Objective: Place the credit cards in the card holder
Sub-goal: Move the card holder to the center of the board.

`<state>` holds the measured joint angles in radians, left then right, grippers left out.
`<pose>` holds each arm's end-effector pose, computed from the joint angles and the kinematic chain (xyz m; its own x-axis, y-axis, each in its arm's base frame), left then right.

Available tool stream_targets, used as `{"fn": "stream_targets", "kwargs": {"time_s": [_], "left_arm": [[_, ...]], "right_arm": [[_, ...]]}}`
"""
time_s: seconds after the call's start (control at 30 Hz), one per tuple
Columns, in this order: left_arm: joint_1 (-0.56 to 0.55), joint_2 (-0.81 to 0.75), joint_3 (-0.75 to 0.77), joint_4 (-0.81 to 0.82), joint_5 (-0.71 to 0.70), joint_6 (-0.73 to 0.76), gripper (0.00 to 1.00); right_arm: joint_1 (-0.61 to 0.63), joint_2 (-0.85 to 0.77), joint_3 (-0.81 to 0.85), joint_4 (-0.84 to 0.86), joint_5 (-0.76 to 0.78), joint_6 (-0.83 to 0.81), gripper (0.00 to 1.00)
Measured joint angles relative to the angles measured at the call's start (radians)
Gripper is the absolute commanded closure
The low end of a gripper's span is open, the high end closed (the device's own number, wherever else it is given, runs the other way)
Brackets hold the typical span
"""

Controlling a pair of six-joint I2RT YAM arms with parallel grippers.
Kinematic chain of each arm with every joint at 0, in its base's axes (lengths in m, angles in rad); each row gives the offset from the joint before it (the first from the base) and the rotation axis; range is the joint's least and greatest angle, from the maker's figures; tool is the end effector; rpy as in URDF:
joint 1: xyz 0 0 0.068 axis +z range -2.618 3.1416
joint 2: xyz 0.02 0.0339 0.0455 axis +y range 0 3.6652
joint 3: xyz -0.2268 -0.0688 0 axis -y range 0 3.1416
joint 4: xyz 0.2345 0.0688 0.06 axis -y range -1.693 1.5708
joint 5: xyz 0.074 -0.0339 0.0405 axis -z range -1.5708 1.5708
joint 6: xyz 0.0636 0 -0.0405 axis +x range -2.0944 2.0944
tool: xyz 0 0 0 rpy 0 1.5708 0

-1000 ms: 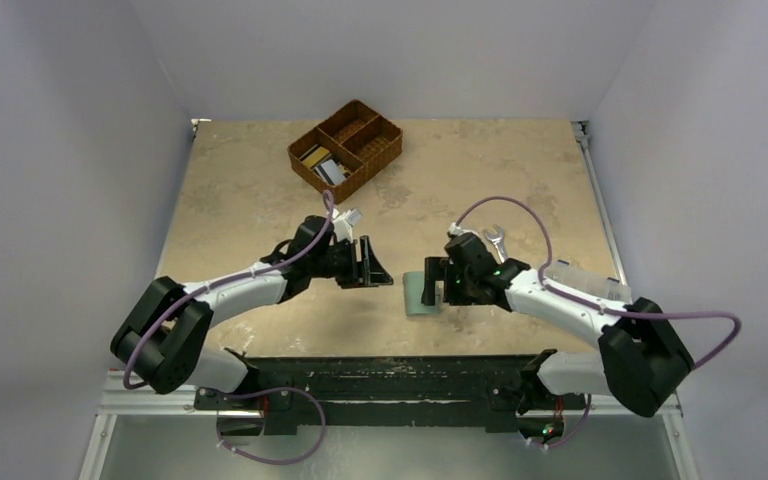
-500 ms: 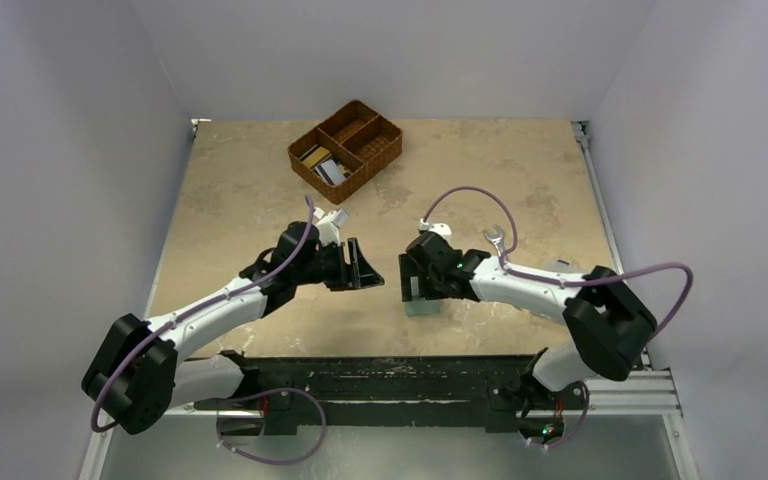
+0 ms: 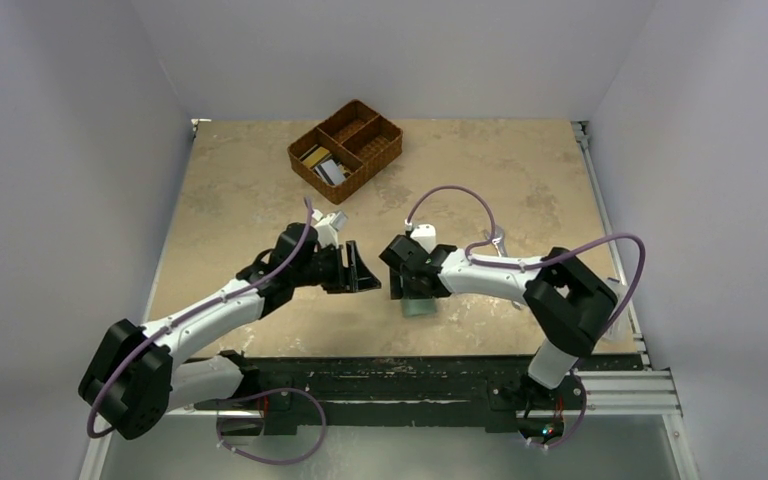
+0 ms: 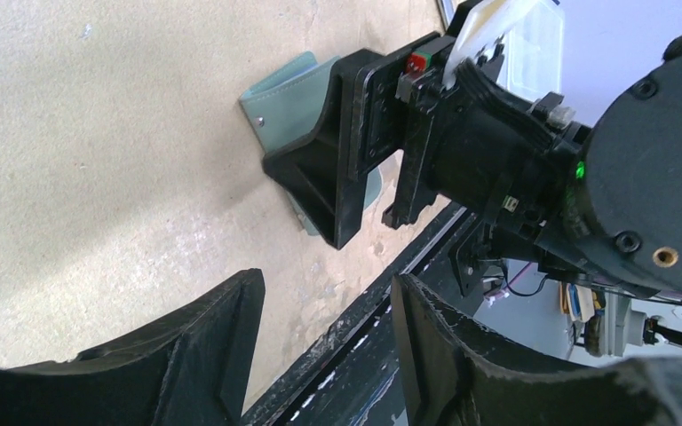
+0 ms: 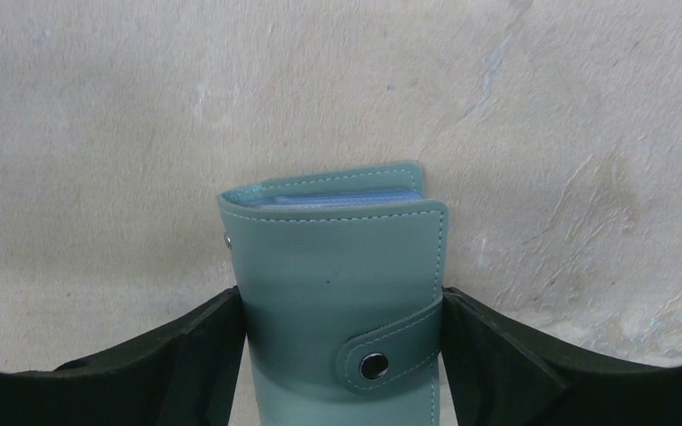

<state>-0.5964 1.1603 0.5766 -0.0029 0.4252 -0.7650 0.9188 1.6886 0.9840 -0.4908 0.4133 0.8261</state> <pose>0.2071 -0.1723 0.1693 -0.8816 -0.1640 -0.4427 0.2570 0.6198 -0.7415 0.2100 0.2330 0.1095 -0.8522 -0.0066 -0.5232 -0.0177 0.9997 0.0163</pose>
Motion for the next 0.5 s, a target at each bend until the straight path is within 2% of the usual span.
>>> {"fn": "stream_targets", "kwargs": {"time_s": [0.1,0.2,0.37,0.5], "left_arm": [[0.001,-0.011,0.002,-0.027,-0.010,0.011,0.41],[0.000,-0.020,0.002,-0.051,-0.014,0.026,0.41],[0.001,-0.043,0.002,-0.071,-0.009,0.030,0.41],[0.001,-0.064,0.001,-0.087,0.005,0.044,0.41]], "right_arm": [[-0.029,0.015,0.027,-0.003,0.007,-0.016,0.28],[-0.123,0.060,0.087,0.023,0.013,-0.053,0.28],[-0.375,0.200,0.279,0.080,0.036,-0.145,0.29],[-0.584,0.368,0.525,0.121,0.050,-0.223,0.29]]}}
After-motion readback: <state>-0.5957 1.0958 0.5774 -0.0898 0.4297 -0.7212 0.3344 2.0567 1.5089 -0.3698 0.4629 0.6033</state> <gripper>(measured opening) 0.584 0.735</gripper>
